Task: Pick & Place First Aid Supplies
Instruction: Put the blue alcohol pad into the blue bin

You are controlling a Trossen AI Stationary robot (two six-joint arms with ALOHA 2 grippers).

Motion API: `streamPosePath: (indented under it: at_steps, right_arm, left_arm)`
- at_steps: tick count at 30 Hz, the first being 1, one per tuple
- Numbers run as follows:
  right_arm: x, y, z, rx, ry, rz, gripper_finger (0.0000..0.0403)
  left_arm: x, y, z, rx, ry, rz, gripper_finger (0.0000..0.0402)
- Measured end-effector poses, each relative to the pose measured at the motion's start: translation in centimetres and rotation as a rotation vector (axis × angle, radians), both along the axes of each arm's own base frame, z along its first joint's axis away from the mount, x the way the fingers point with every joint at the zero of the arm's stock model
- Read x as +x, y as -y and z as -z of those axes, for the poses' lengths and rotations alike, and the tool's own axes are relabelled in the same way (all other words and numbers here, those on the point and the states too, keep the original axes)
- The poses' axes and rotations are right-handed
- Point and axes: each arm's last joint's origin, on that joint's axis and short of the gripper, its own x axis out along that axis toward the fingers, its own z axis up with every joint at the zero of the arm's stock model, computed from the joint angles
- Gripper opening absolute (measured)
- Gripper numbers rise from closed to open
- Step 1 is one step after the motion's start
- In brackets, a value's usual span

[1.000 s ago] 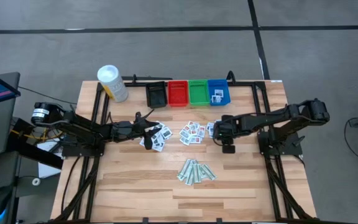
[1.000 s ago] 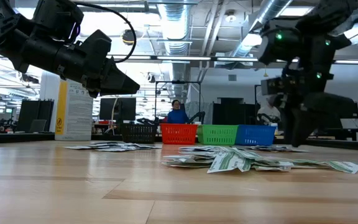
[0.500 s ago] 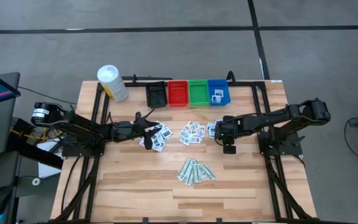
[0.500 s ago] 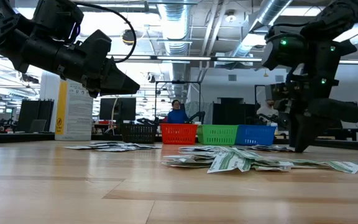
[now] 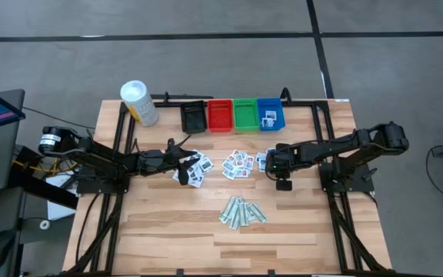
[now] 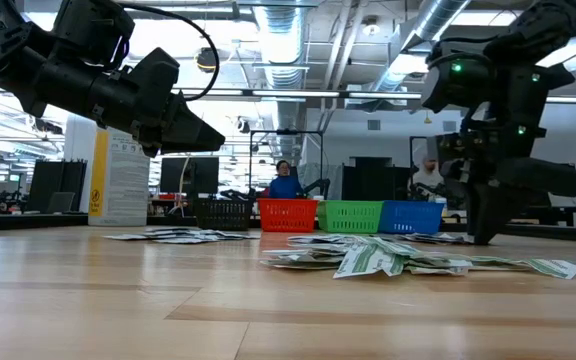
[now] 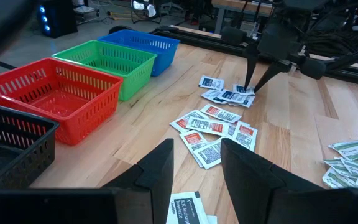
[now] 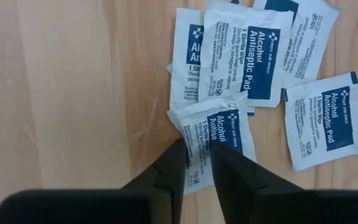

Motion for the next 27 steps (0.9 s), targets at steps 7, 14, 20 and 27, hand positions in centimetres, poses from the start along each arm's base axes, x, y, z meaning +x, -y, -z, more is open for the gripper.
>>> streamPosePath:
  at_steps: [7,14,20,27]
  right_arm:
    - [0.6,0.2,-0.6,-0.030,0.014,0.010,0.0051]
    - [0.5,0.1,-0.9,-0.015,-0.015,0.011,0.0025]
    - [0.7,0.1,-1.5,-0.008,-0.028,0.018,0.0006]
    - [1.5,0.1,-2.9,-0.005,-0.028,0.018,0.0002]
  left_arm:
    - [0.0,0.0,0.0,0.000,0.000,0.000,0.0134]
    - [0.0,0.0,0.0,0.000,0.000,0.000,0.0134]
    - [0.0,0.0,0.0,0.000,0.000,0.000,0.0134]
    - [0.0,0.0,0.0,0.000,0.000,0.000,0.0134]
